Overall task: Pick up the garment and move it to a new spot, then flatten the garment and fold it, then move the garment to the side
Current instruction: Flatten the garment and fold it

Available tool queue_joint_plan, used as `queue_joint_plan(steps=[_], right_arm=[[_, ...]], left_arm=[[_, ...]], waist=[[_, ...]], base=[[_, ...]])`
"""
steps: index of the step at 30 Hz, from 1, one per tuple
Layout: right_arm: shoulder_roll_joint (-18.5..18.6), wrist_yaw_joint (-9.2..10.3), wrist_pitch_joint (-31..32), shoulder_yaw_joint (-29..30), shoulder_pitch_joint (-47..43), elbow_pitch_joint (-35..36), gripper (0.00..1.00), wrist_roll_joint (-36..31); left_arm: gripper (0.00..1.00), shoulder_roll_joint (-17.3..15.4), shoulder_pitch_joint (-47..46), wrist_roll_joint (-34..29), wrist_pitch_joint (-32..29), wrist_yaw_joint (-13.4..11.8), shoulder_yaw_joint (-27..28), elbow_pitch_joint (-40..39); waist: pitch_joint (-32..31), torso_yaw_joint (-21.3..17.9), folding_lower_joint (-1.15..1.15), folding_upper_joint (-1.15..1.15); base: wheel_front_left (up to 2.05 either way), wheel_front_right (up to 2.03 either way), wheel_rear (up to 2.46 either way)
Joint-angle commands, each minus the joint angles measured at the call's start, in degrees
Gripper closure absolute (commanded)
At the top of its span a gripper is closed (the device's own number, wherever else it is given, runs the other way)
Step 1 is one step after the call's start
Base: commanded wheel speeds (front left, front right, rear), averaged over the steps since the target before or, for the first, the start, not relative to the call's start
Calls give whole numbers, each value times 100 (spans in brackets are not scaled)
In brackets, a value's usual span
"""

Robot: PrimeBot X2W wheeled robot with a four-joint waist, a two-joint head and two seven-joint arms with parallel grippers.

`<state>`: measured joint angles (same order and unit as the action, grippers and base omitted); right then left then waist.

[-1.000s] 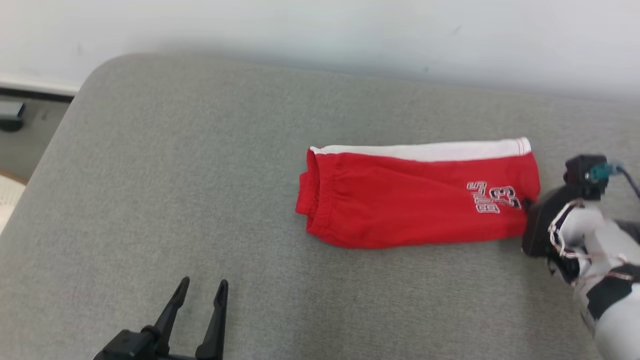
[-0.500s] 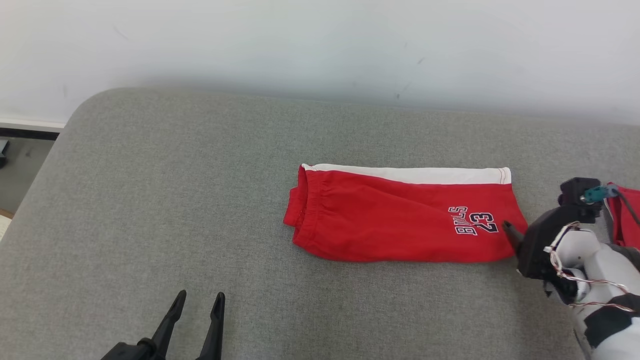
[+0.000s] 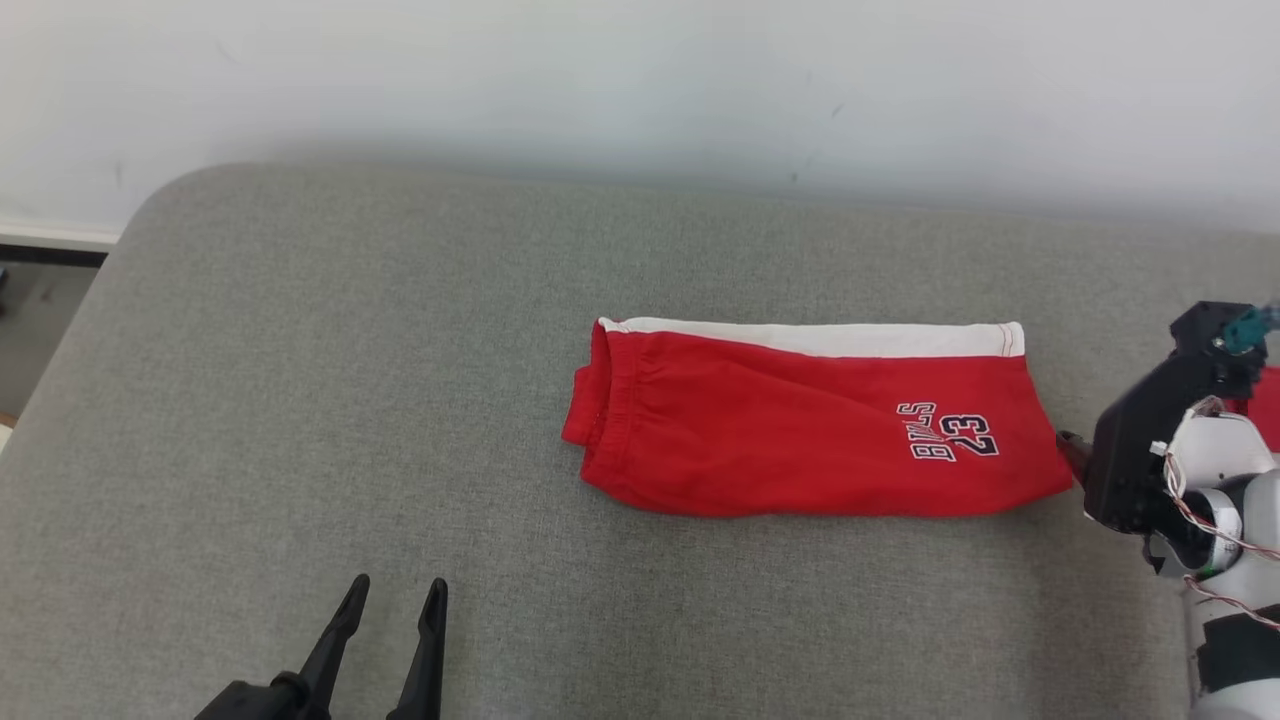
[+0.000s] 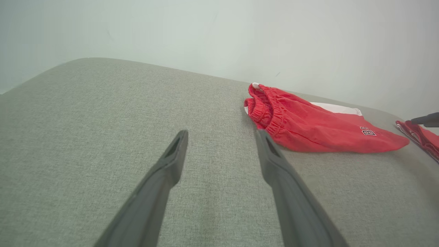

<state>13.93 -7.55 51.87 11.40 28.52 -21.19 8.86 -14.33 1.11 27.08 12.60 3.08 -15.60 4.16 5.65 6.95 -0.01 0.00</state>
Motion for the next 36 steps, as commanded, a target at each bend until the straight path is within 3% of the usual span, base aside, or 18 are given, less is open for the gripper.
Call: queue_joint_plan(steps=[1,5,10,20,26,31,32,33,34,36], right_arm=[[-125,12,158,66,51,119,0,-152],[-379,12,400,330,223,244,0,-597],[-579,12,255,788,460,93,0,-1182],[-588,12,-292,1190,819,-587,0,-1767],[-831,1,-472,1346,950,-1077,0,-1668],[-942,-4,-554,1114,1022,-1378,0,-1503],[-955,-5,-556,1069,1039,-1423,12,-1464],[-969,-8,-577,1027,1056,-1440,69,-1408],[-973,-8,-606,994,1067,-1457,100,-1374],[-860,-4,-770,939,1094,-1443,100,-1353]], left_arm=[[0,-12,-79,-7,30,29,-14,-17],[0,-8,-241,-49,38,51,-68,30],[0,30,-422,-88,52,108,-170,99],[0,60,-654,-119,107,171,-286,206],[0,45,-734,-114,140,182,-312,258],[0,38,-774,-76,139,168,-322,302],[0,39,-783,-68,137,163,-324,307],[0,36,-785,-63,133,160,-327,310],[0,34,-784,-57,128,160,-331,314],[0,31,-774,-48,111,150,-348,318]], waist=[[146,38,1,0],[362,147,1,0],[591,336,1,0],[963,583,1,0],[1078,622,1,0],[1062,600,1,0],[1051,595,1,0],[1039,589,1,0],[1026,584,1,0],[986,575,1,0]], base=[[0,0,0],[0,0,0],[0,0,0],[0,0,0],[0,0,0],[0,0,0],[0,0,0],[0,0,0],[0,0,0],[0,0,0]])
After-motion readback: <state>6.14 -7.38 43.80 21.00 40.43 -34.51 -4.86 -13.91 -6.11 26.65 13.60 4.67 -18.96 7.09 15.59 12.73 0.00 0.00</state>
